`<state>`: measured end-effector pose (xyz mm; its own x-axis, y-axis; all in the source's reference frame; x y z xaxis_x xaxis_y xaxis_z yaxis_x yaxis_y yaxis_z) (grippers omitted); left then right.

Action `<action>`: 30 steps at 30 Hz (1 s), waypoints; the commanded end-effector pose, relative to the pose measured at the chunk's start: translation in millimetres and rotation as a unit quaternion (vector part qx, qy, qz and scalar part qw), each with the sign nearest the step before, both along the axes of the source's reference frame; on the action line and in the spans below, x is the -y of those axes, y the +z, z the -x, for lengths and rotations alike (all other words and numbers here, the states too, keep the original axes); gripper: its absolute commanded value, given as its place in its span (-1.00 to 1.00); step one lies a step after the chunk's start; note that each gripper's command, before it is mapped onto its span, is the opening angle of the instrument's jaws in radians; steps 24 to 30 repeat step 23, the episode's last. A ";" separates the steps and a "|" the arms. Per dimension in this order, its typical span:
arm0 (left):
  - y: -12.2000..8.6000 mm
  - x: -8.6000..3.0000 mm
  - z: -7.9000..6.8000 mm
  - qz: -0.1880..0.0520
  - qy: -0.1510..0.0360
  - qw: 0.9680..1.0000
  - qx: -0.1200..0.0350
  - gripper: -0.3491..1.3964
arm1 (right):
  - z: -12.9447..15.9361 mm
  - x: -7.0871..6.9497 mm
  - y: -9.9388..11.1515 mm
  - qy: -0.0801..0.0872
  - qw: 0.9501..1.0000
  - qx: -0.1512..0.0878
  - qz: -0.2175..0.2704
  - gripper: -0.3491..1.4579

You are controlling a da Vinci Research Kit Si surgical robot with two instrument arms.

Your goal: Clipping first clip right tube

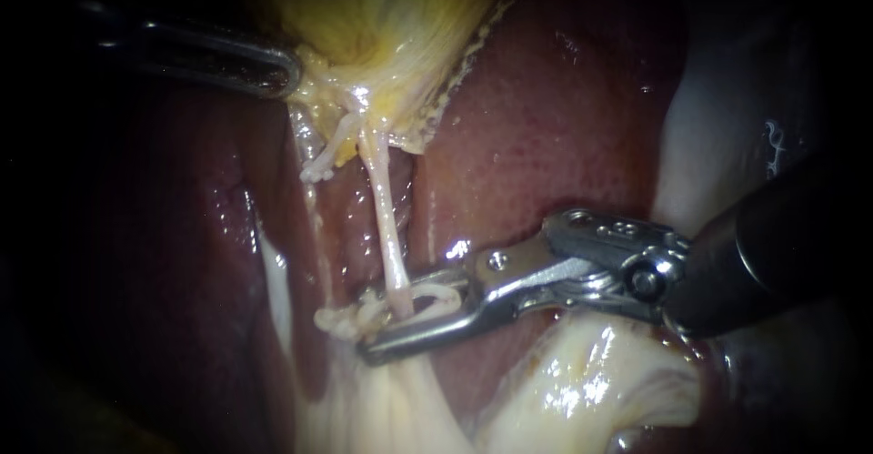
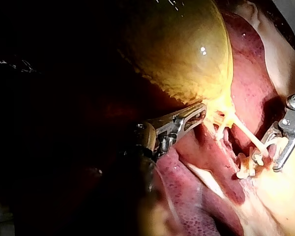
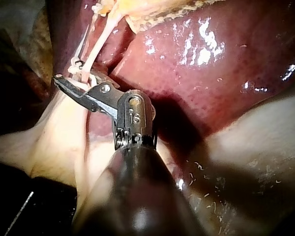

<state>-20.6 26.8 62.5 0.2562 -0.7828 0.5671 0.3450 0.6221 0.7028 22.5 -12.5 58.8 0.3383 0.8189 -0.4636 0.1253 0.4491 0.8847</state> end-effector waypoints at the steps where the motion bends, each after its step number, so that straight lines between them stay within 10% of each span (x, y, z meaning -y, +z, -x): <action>1: 0.0 0.0 0.0 0.000 0.000 1.000 0.000 -1.00 | -0.1 0.0 0.0 0.000 1.000 0.000 0.000 -0.59; 6: 0.0 0.0 0.0 0.000 0.000 1.000 0.000 -1.00 | 0.0 0.0 0.0 0.000 1.000 0.007 -0.020 -1.00; 30: 0.0 0.0 0.0 0.000 0.000 1.000 0.000 -1.00 | 0.3 -0.3 0.8 -0.008 1.000 0.007 -0.019 -1.00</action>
